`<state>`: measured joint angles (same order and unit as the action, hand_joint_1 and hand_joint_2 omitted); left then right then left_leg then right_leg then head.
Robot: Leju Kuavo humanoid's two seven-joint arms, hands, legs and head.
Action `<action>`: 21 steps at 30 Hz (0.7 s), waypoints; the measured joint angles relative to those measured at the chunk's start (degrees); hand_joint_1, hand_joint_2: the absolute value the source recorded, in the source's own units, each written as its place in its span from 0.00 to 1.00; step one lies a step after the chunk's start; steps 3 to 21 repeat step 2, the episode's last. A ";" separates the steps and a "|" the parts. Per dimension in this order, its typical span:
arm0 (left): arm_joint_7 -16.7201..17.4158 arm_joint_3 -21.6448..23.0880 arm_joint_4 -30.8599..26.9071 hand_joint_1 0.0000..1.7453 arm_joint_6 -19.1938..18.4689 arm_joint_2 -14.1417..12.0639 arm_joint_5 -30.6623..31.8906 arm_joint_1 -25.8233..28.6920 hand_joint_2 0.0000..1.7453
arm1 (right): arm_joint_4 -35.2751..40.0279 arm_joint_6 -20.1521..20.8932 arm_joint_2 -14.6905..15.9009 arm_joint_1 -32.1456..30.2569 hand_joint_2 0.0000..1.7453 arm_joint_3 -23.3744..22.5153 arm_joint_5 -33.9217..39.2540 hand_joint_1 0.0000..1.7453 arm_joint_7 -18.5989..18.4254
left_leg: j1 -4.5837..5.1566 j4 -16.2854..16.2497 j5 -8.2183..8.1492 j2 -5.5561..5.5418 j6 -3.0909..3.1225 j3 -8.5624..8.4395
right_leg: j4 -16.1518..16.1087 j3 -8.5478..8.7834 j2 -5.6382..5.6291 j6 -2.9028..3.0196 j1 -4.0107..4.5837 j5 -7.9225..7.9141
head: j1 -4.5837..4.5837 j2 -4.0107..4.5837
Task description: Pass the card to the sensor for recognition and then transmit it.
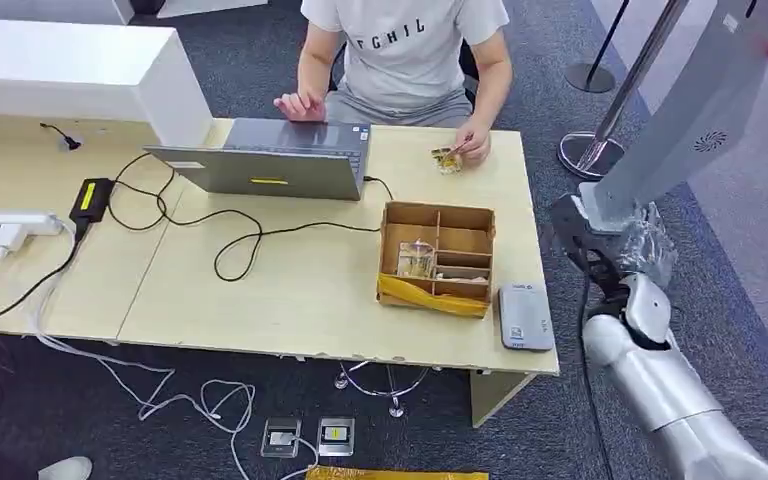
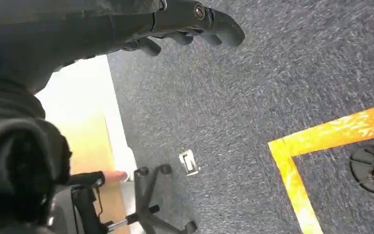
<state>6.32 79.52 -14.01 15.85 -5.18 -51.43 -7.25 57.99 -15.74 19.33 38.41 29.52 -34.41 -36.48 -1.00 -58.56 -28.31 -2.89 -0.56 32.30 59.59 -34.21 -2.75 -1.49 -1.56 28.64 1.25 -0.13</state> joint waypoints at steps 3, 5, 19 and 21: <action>0.00 -0.04 0.13 0.00 0.26 0.00 -0.50 0.01 0.00 | 0.87 -0.09 1.99 -1.78 1.00 -3.04 10.93 0.00 1.75 | 0.00 0.00 -0.03 0.01 0.02 -0.01 | 0.00 -0.01 -0.02 0.00 0.00 0.00 | -0.02 0.00; 0.00 -0.04 0.13 0.00 0.26 0.00 -0.50 0.01 0.00 | 0.87 -0.09 1.99 -1.78 1.00 -3.04 10.93 0.00 1.75 | 0.00 0.00 -0.03 0.01 0.02 -0.01 | 0.00 -0.01 -0.02 0.00 0.00 0.00 | -0.02 0.00; 0.00 -0.04 0.13 0.00 0.26 0.00 -0.50 0.01 0.00 | 0.87 -0.09 1.99 -1.78 1.00 -3.04 10.93 0.00 1.75 | 0.00 0.00 -0.03 0.01 0.02 -0.01 | 0.00 -0.01 -0.02 0.00 0.00 0.00 | -0.02 0.00; 0.00 -0.04 0.13 0.00 0.26 0.00 -0.50 0.01 0.00 | 0.87 -0.09 1.99 -1.78 1.00 -3.04 10.93 0.00 1.75 | 0.00 0.00 -0.03 0.01 0.02 -0.01 | 0.00 -0.01 -0.02 0.00 0.00 0.00 | -0.02 0.00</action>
